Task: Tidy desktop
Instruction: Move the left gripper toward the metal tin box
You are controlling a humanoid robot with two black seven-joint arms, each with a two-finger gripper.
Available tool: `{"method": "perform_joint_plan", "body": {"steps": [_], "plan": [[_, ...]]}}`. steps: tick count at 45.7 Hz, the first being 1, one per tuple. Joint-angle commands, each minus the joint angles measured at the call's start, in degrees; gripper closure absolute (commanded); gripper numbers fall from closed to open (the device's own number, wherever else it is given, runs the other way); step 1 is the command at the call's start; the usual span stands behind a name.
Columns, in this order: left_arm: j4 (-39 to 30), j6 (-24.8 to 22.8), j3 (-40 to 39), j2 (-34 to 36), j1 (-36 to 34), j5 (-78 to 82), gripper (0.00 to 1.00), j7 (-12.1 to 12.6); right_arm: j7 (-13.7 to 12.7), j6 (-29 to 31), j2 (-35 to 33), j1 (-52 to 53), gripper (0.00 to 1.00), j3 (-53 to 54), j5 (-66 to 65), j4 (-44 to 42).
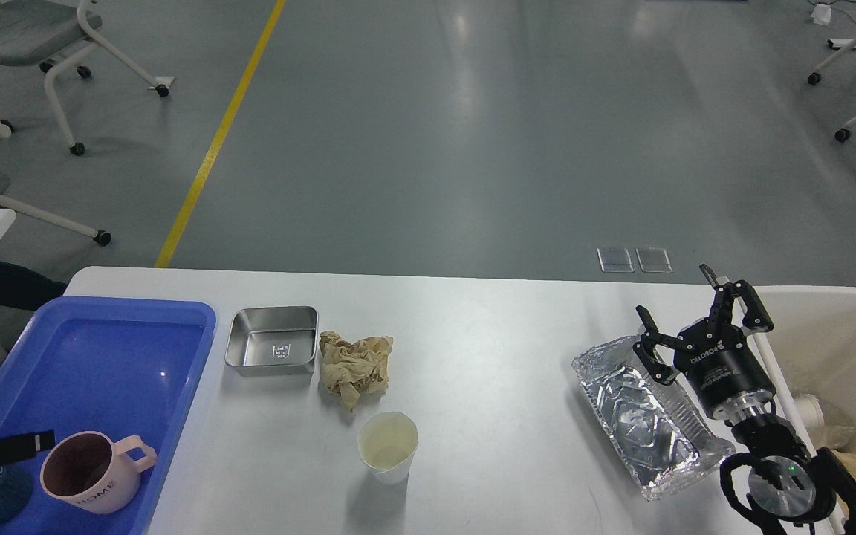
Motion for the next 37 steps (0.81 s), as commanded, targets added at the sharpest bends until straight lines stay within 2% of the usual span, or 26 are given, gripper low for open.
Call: {"method": "perform_joint_plan", "body": {"steps": [1, 8, 12, 17, 26, 37], "plan": [[-2.5, 0.6, -4.7, 1.5, -2.8, -1.3, 0.09, -0.1, 0.0, 0.0, 0.3, 0.1, 0.00, -0.1, 0.0, 0.1], [-5.9, 1.4, -9.4, 0.6, -3.5, -3.7, 0.09, 0.0, 0.0, 0.0, 0.2, 0.1, 0.00, -0.1, 0.0, 0.2], [-9.7, 4.7, -9.7, 0.4, -3.5, -3.8, 0.09, 0.1, 0.0, 0.0, -0.3, -0.1, 0.00, 0.0, 0.1, 0.3], [-11.0, 7.6, -9.5, 0.2, -3.1, -4.0, 0.09, 0.2, 0.0, 0.0, -0.4, -0.5, 0.00, 0.1, 0.0, 0.4], [-11.7, 7.5, -8.6, 0.2, -1.4, -10.0, 0.09, 0.4, 0.0, 0.0, -0.3, -0.5, 0.00, 0.1, 0.0, 0.4], [-12.5, 6.6, -7.9, -0.1, 3.0, -10.1, 0.09, 0.9, 0.0, -0.1, -0.4, -0.4, 0.00, 0.1, 0.0, 0.4]]}}
